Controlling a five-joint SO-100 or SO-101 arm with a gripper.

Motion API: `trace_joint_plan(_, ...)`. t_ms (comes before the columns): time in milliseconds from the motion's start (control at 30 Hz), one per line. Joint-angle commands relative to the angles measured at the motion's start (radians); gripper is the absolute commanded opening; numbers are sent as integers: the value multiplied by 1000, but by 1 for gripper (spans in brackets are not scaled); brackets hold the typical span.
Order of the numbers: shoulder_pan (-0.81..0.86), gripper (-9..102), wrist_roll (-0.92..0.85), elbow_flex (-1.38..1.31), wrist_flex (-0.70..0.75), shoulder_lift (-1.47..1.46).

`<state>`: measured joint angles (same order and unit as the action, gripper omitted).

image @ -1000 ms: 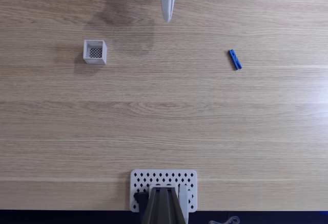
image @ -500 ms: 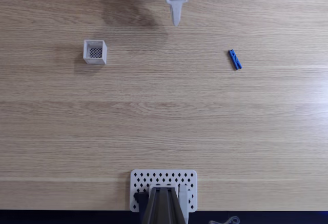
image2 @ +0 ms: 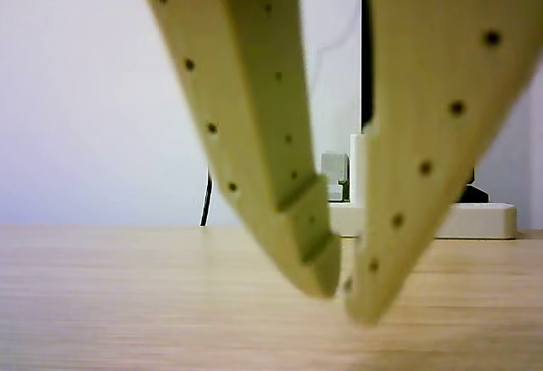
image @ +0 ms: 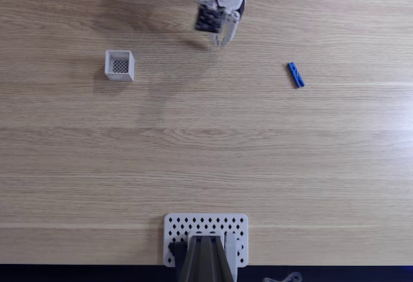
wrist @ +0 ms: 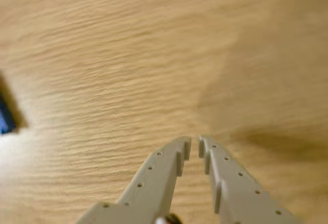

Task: Grasp a peg and put it in the crate.

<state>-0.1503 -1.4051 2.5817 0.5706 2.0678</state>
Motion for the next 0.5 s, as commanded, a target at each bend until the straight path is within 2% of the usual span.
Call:
trace_joint_plan(0, -61, 0, -173, -161, -23, -25)
trace_joint_plan(333, -344, 0, -204, -347, -11, -109)
trace_joint_plan(467, -383, 9, -204, -420, -23, -247)
